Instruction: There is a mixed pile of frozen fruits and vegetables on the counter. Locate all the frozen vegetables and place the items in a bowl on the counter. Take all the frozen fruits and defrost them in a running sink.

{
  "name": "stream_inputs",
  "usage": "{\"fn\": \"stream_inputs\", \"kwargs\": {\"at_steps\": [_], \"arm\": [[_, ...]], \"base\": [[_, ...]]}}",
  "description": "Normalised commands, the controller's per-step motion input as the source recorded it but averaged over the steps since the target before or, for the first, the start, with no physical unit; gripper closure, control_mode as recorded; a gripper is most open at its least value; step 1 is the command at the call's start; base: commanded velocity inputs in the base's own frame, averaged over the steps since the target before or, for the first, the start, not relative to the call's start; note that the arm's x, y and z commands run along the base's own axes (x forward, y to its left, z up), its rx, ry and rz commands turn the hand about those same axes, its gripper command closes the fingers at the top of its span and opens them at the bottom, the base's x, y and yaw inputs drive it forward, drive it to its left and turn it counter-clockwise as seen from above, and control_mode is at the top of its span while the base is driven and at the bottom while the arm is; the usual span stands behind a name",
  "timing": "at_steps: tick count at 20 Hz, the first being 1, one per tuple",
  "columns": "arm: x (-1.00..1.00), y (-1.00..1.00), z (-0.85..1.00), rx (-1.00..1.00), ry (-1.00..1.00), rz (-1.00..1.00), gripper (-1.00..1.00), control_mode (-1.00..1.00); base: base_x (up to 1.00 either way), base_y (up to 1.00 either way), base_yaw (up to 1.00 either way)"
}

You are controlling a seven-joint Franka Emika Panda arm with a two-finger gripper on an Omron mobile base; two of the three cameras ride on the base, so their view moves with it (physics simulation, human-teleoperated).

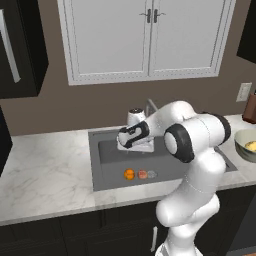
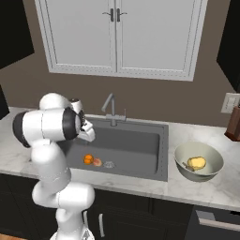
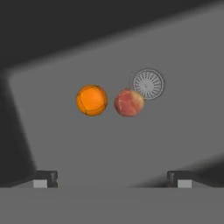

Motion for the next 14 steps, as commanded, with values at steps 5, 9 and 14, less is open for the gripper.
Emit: {"fn": "stream_inputs", "kwargs": {"at_steps": [5,9,14], "arm": [[-0.53,-0.05,1.0,0.0,0.05,-0.07,-1.0,-1.0],[-0.18,0.0,1.0,0.0,0.16,0.01,-1.0,-1.0],[-0.63,0.0,1.0,0.0,0.13,0.0,-1.0,-1.0]], "base": [[0.0,0.0,0.0],[0.0,0.0,0.0],[0.0,0.0,0.0]]}}
